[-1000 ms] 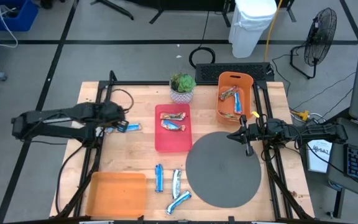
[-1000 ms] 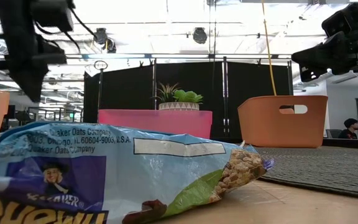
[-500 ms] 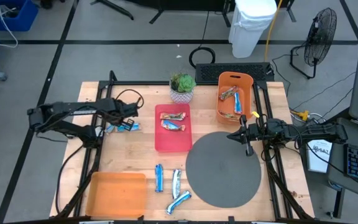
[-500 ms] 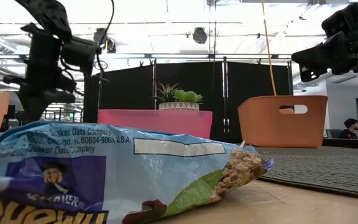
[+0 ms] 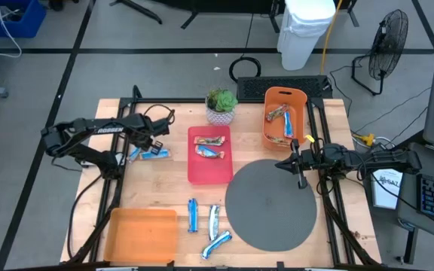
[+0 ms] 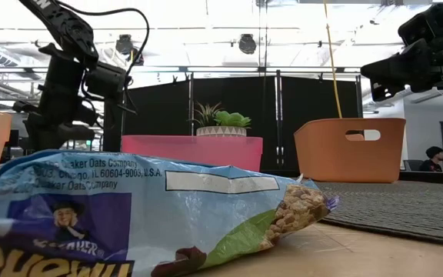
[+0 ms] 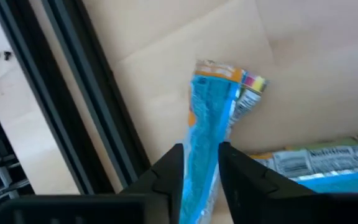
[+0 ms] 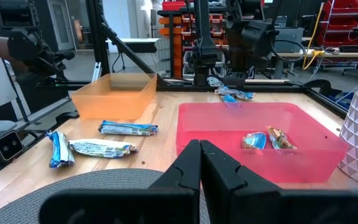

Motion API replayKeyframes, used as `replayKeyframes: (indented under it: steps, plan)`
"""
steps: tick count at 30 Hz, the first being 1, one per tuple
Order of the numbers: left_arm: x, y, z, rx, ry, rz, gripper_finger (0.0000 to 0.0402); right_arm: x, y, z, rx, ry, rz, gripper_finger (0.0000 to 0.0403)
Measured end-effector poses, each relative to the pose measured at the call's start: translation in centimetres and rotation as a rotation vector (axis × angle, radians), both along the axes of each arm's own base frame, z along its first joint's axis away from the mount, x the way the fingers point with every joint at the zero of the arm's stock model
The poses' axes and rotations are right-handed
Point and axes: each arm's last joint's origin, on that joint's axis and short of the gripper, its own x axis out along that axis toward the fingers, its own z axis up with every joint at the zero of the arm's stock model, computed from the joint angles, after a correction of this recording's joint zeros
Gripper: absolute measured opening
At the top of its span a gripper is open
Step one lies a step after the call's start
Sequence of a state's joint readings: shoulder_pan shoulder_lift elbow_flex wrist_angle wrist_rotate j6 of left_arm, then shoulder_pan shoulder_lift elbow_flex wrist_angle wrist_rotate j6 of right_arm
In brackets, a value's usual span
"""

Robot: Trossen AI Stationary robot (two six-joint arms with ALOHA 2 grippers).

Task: Pick and place Granola Bars by type
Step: Put the blue/orange granola bar into the pink bin

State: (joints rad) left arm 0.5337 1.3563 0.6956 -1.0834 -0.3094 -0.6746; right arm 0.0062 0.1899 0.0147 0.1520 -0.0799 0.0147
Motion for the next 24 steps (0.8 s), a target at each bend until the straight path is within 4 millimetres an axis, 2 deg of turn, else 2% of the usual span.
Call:
replayKeyframes:
  steps: [8,24]
  plan:
    - [-0.02,0.53,-0.08,-0.039,-0.04,-0.019,0.0141,0.0,0.0,0.0,0.0,0.0,0.0,0.0]
    - [0.05,0.52,-0.16,-0.068,-0.063,-0.03,0.0143,0.0,0.0,0.0,0.0,0.0,0.0,0.0]
